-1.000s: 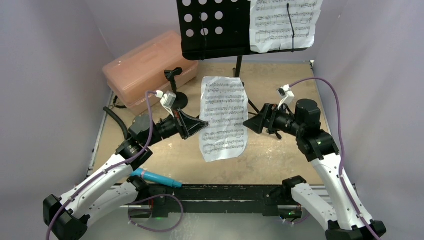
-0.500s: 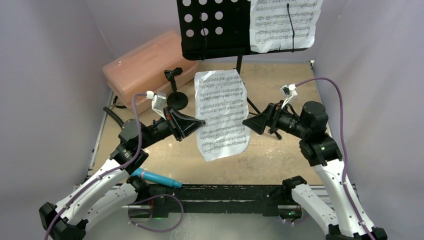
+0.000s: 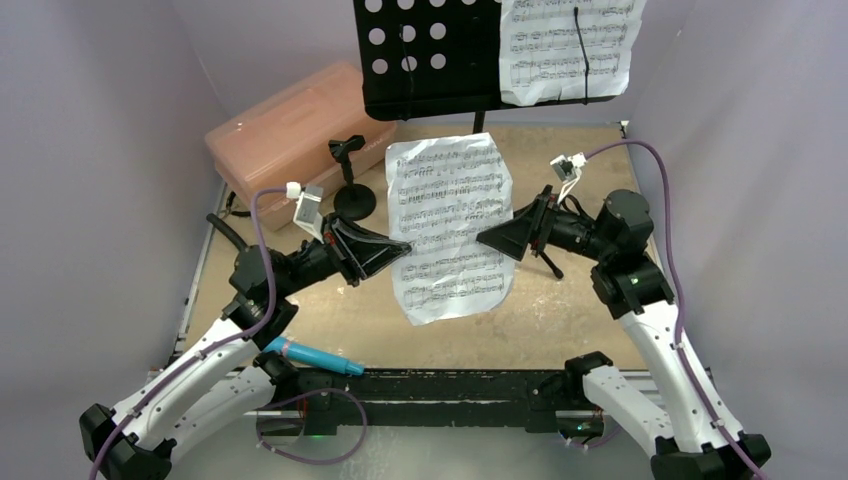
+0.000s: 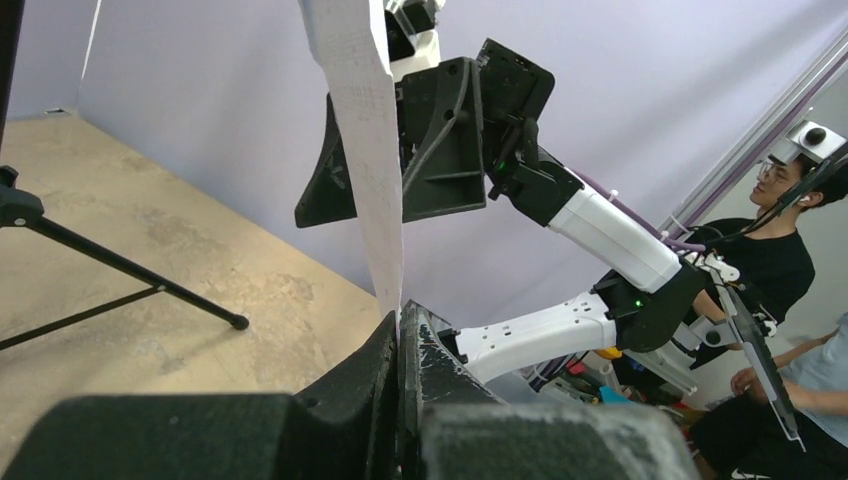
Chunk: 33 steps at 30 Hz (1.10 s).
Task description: Set up the instrument practice props
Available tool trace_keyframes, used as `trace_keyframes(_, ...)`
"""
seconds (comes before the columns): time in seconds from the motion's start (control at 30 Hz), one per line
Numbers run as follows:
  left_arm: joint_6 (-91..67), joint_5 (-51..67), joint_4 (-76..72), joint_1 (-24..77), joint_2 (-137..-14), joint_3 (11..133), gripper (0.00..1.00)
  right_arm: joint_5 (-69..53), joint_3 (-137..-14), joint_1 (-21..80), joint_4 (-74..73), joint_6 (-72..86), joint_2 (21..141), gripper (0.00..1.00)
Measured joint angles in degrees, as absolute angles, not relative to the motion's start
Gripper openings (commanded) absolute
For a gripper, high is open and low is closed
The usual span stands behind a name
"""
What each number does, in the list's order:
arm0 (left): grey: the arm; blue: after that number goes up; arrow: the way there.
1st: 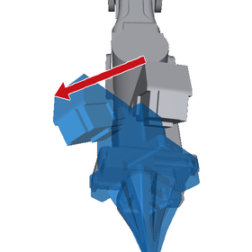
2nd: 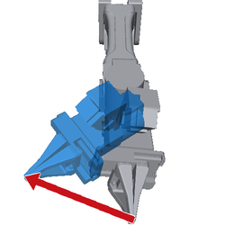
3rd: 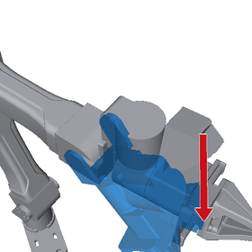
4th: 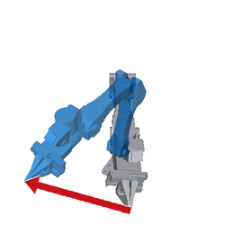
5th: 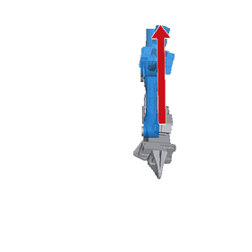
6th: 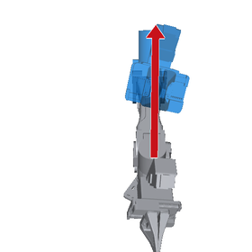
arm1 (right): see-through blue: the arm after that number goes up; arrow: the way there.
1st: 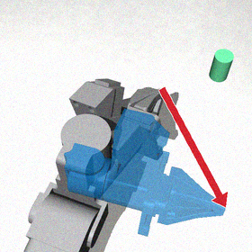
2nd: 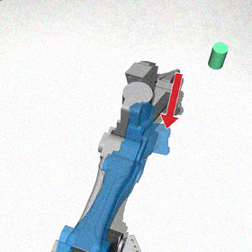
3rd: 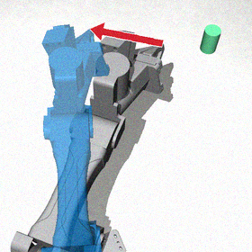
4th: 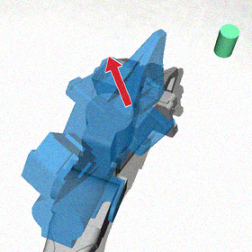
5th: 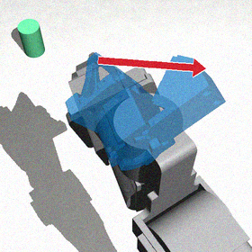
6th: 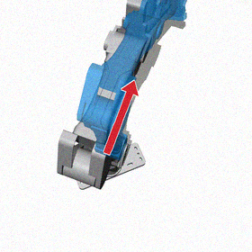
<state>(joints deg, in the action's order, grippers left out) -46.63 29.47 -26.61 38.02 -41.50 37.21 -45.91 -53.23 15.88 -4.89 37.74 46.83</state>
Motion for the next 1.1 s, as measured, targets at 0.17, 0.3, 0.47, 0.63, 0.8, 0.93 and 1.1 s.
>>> trace_keyframes(0.17, -47.57, 29.82, -27.99, 38.02, -41.98, 36.12, 0.0, -50.7, -53.43, 15.88, 0.3, 39.27, 48.18, 0.75)
trace_keyframes(0.3, -47.48, 29.8, -28.14, 38.02, -41.98, 35.83, 0.0, -53.74, -54.17, 15.88, 2.15, 39.94, 49.6, 0.68)
trace_keyframes(0.47, -47.37, 29.08, -28.08, 38.02, -41.91, 35.7, 0.0, -55.55, -54.7, 15.88, 4.34, 40.99, 50.3, 0.5)
trace_keyframes(0.63, -47.37, 28.21, -27.75, 38.02, -41.87, 35.66, 0.0, -56.77, -54.7, 15.92, 8.27, 43.66, 50.52, 0.36)
trace_keyframes(0.8, -47.42, 27.2, -27.46, 38.02, -41.87, 34.89, 0.0, -58.06, -54.83, 16.01, 10.72, 45.23, 51.9, 0.18)
trace_keyframes(0.93, -47.4, 25.8, -26.72, 38.02, -41.93, 34.41, 0.02, -58.3, -55.83, 16.01, 10.72, 45.41, 53.21, 0.05)
trace_keyframes(1.1, -47.42, 23.75, -25.98, 38.02, -42.33, 34.3, 0.14, -58.3, -57.25, 16.03, 10.61, 44.99, 53.3, 0.0)
